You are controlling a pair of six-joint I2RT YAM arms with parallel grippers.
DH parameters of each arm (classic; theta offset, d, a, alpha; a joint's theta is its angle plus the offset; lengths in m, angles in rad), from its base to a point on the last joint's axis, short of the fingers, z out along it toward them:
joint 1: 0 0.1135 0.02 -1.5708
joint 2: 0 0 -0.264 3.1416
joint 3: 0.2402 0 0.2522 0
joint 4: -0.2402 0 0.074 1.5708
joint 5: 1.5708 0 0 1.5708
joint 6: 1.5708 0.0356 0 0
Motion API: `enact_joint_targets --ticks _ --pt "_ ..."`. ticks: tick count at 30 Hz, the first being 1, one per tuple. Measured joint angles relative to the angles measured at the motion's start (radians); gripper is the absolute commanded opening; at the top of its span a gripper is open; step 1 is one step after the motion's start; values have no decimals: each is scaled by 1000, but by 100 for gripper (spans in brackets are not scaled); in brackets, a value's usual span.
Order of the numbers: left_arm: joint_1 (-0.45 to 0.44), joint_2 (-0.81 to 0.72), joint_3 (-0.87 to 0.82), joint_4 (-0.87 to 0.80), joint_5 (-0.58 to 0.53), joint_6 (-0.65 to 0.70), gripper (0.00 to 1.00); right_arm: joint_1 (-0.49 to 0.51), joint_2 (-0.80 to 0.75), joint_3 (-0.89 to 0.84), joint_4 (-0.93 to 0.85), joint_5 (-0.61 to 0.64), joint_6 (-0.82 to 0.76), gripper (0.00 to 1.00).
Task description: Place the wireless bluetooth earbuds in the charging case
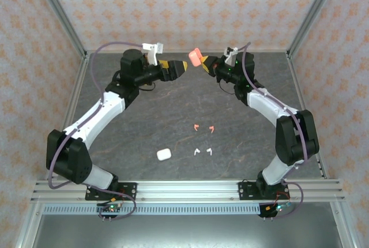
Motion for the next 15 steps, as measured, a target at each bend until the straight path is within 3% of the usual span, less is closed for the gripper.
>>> enact_joint_targets --ticks 5,11,15 --pt "0 18 154 -269 -131 145 100 -1 -1 114 -236 -1 -220 2" --pt "0 90 192 -451 -348 244 100 -1 5 188 -418 -13 -404 0" --pt "2 135 229 -571 -389 300 99 -1 36 230 -511 -31 -506 0"
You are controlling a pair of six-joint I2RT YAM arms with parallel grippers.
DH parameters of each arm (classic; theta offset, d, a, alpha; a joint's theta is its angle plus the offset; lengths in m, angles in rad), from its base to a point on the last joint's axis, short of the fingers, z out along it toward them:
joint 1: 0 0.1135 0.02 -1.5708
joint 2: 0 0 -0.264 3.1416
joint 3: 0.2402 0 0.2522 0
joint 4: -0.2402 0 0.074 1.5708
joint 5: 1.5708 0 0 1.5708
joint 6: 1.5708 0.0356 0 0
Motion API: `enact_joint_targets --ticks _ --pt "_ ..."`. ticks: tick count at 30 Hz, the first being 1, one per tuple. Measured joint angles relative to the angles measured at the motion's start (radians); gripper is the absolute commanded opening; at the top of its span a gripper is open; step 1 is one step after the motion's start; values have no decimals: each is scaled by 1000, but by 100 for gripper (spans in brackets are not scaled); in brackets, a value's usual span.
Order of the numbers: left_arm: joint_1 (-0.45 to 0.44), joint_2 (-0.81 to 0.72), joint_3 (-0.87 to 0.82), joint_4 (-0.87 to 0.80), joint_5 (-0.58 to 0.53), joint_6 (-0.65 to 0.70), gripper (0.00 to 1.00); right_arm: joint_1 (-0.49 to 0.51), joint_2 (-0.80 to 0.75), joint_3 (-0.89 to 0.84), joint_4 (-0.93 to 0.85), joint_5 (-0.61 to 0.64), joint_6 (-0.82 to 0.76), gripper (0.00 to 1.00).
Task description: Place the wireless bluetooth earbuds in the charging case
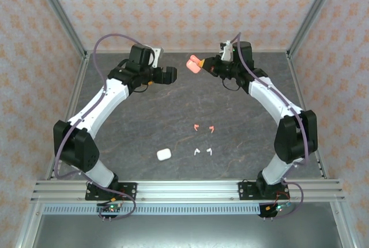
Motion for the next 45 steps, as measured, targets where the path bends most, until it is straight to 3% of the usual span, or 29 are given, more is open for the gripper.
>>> enact_joint_targets --ticks 9,14,22,30,45 --pt "6 64 121 -97 259 141 98 0 89 78 -173 -45 -195 0" --pt "6 106 122 -100 447 179 92 -8 97 79 -209 -88 -242 0" --pt "13 205 207 -143 620 220 80 -9 100 79 -225 -149 -274 0" --pt "19 314 322 -221 717 260 71 -9 100 79 -228 -180 -287 0" --pt "6 399 391 -289 763 289 56 -9 100 79 -229 -184 -290 0"
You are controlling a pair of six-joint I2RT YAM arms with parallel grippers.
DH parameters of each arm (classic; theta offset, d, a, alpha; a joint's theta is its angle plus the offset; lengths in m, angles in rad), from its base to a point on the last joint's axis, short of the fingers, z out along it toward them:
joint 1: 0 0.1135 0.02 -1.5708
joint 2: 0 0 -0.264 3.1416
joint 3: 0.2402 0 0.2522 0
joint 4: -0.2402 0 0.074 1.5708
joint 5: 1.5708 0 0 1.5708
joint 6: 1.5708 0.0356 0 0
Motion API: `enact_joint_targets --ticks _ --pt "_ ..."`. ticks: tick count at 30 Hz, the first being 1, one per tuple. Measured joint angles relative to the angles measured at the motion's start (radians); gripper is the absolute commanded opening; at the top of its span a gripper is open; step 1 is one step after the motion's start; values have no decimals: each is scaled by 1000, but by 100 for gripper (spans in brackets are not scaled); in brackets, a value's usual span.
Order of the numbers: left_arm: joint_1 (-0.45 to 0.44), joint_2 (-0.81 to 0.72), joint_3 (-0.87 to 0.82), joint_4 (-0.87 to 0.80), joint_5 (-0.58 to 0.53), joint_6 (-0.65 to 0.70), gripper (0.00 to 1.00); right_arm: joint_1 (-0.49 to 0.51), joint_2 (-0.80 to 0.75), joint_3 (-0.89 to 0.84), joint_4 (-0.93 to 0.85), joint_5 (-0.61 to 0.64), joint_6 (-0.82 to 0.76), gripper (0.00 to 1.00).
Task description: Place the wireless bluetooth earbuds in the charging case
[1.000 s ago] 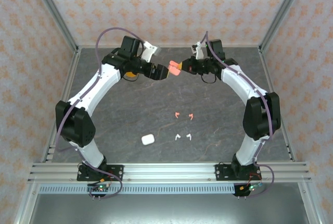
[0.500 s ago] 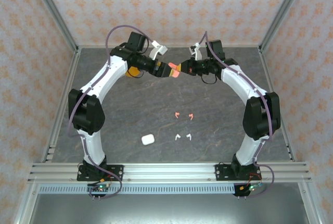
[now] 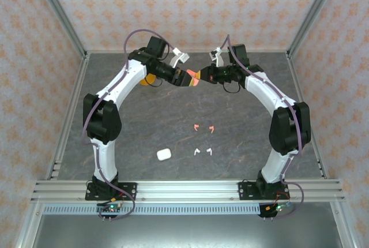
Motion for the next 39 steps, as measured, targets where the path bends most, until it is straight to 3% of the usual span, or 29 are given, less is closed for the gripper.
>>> enact_joint_targets --ticks 13,39 --pt "-3 16 37 -15 29 11 44 0 1 0 -6 0 -4 0" --pt "-15 42 53 -37 51 26 30 0 7 0 -7 0 -4 0"
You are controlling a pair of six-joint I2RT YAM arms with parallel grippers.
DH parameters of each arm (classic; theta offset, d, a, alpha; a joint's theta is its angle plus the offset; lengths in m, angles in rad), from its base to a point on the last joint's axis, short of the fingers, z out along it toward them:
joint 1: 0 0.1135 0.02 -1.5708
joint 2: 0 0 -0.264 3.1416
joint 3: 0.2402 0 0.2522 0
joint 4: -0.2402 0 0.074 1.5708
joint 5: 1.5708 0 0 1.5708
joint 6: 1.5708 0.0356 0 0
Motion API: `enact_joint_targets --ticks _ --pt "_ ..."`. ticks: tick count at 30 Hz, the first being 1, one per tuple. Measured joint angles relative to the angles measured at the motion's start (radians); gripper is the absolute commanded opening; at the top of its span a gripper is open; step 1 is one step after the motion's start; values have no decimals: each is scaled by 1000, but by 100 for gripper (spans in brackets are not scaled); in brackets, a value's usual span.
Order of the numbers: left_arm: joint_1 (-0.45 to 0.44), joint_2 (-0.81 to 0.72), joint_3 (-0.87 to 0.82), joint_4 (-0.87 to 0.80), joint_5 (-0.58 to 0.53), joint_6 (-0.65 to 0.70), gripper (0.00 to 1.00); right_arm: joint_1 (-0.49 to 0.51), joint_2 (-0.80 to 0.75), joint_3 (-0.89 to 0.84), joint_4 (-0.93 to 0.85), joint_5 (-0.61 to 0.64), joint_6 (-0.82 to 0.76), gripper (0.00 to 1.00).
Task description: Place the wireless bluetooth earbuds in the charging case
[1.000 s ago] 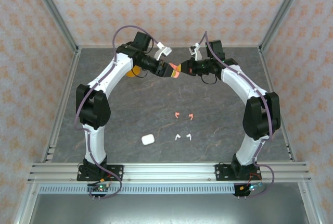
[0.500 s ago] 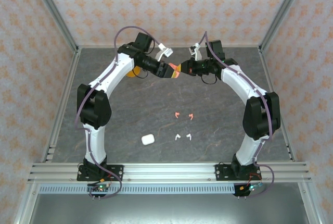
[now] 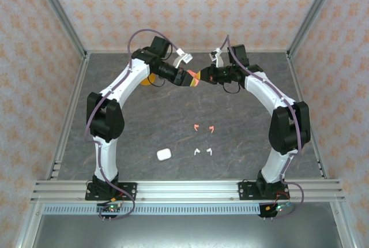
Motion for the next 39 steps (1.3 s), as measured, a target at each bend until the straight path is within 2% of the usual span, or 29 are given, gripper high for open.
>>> enact_joint_targets --ticks 5,10,12,13,15,16,22,28,33,39 --pt "0 1 3 -3 0 0 24 0 0 0 0 -3 0 0" --pt "0 3 10 -10 0 0 10 -2 0 1 0 -6 0 0" --pt "0 3 10 -10 0 0 7 -2 0 1 0 -6 0 8" --pt "0 3 10 -10 0 0 5 -2 0 1 0 -5 2 16" --pt "0 3 10 -10 0 0 2 -2 0 2 0 -2 9 38" --pt "0 3 10 -10 0 0 1 -2 0 3 -1 8 14 45" --pt "3 -38 -94 86 -11 -16 0 -6 -47 -12 -8 66 57 66" --pt "22 -178 -296 233 -84 -64 0 -6 -203 -71 -30 168 104 71" --pt "31 -349 -467 401 -200 -116 0 6 -267 -110 -125 321 117 72" --pt "31 -481 -623 585 -364 -187 0 120 -248 -171 -266 538 109 72"
